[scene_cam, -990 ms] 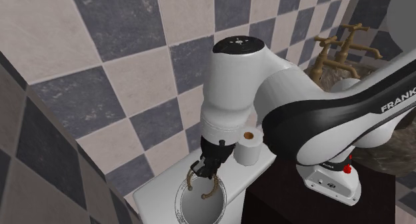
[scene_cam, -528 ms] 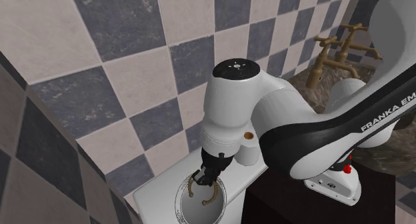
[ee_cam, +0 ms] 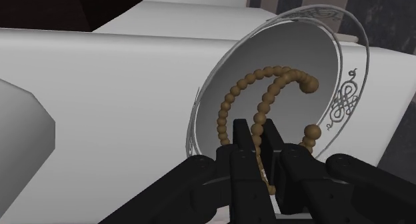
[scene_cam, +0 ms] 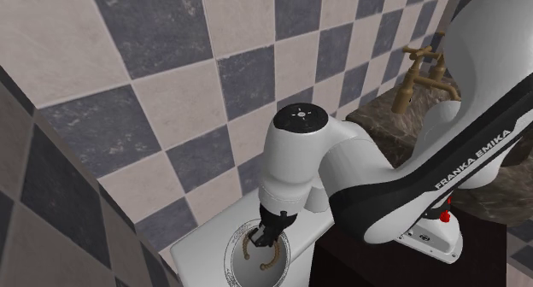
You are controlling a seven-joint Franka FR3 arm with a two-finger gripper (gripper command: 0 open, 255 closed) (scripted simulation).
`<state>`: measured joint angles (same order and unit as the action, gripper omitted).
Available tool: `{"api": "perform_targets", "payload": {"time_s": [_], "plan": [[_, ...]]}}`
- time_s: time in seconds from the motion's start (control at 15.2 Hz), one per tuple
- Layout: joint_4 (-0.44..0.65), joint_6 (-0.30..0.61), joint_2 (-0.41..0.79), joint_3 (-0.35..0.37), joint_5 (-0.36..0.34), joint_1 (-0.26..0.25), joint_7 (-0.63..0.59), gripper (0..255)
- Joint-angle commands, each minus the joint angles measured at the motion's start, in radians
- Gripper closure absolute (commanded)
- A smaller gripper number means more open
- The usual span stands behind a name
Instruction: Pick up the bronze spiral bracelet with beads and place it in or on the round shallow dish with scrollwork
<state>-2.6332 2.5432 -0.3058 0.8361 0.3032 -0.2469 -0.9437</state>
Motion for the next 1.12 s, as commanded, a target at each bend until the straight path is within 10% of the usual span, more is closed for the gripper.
{"api": "perform_targets", "payload": {"time_s": [0.0, 0.4, 0.46, 0.79, 1.06], "plan": [[-0.004, 0.014, 0.01, 0.008, -0.005, 0.004, -0.007, 255], [-0.004, 0.014, 0.01, 0.008, -0.005, 0.004, -0.006, 255], [-0.004, 0.014, 0.01, 0.008, -0.005, 0.004, -0.006, 0], [-0.004, 0.014, 0.01, 0.008, -0.005, 0.004, -0.006, 0], [0.03, -0.157, -0.134, -0.077, 0.059, -0.063, 0.046, 0]]}}
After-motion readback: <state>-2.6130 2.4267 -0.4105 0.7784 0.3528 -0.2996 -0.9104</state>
